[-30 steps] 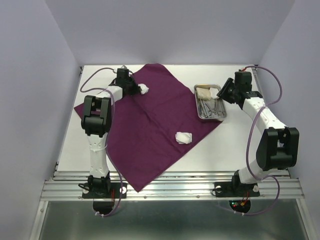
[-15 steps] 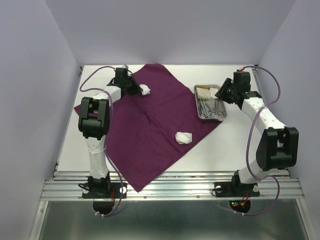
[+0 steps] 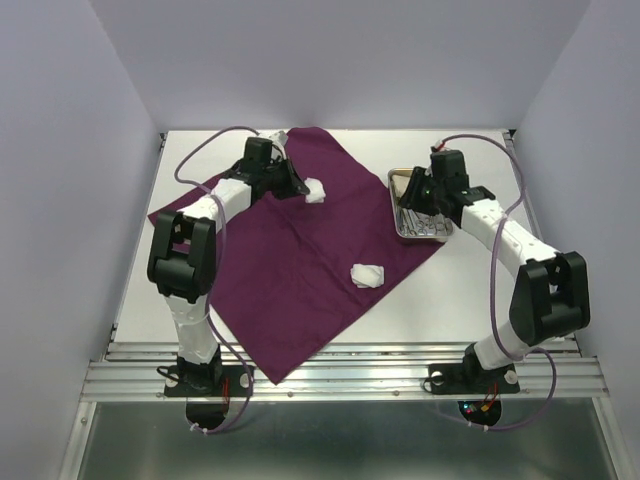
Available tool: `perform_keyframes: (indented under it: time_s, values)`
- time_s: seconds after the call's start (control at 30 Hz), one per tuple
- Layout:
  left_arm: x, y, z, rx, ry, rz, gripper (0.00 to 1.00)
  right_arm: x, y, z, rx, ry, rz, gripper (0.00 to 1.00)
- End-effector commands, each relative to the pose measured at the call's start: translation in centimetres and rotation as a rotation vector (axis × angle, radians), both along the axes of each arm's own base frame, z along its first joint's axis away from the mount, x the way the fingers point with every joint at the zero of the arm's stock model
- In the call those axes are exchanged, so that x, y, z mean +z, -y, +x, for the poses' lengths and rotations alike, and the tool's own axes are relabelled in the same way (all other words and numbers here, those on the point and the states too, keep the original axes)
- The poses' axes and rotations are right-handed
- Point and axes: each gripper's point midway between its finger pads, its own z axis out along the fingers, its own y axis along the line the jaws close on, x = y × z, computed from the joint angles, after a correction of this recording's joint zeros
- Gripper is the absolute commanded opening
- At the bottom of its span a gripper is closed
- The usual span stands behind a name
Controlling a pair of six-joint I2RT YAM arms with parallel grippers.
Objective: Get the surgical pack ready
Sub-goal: Place the medical item in the surgical kit.
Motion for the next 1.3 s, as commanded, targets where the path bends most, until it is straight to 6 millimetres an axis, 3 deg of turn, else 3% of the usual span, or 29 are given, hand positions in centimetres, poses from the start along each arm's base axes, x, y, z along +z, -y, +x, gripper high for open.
perform_keyframes:
  time_s: [0.0,0.07,0.3,0.6,0.77,0.9,1.0,1.03,1.07,1.1,1.27]
  values:
    - [0.1,3.3,-4.3,-0.198,0.024,-0.008,0.0,-1.0,-2.1,-2.5,0.103,-0.019,-0.059,0.45]
    - [-1.0,4.7,-6.3,-0.261,-0.01,-0.03,0.0,-1.9,-2.3,-3.3,0.116,-0.044,-0.073,0.46]
    - [-3.3,7.5,-8.1,-0.364,-0.003,-0.018,0.0,-3.5,-2.9,-4.7,0.147,-0.08,-0.075,0.46]
    - [-5.8,7.5,-10.6,-0.401,-0.058,-0.006,0.0,-4.0,-4.3,-5.7,0.214,-0.099,-0.076,0.46]
    - [-7.8,7.0,-11.1,-0.389,-0.105,0.021,0.0,-4.6,-5.7,-6.8,0.267,-0.105,-0.123,0.47]
    - [-8.3,6.8,-10.9,-0.357,-0.123,0.058,0.0,-5.2,-6.9,-8.0,0.298,-0.094,-0.187,0.47]
    - [-8.2,6.3,-10.5,-0.319,-0.119,0.094,0.36,-5.7,-7.8,-9.2,0.331,-0.082,-0.223,0.47]
    - [-8.2,5.9,-10.8,-0.313,-0.137,0.106,0.57,-5.7,-8.0,-9.6,0.338,-0.076,-0.232,0.47]
    - [-8.1,5.8,-10.8,-0.305,-0.135,0.113,0.67,-5.7,-8.6,-10.1,0.354,-0.064,-0.247,0.47]
    - [-7.6,5.5,-10.9,-0.296,-0.129,0.124,0.85,-5.9,-8.7,-10.5,0.359,-0.063,-0.256,0.47]
    - [-4.4,4.4,-10.6,-0.254,-0.079,0.164,0.88,-6.3,-10.6,-12.8,0.393,-0.021,-0.355,0.47]
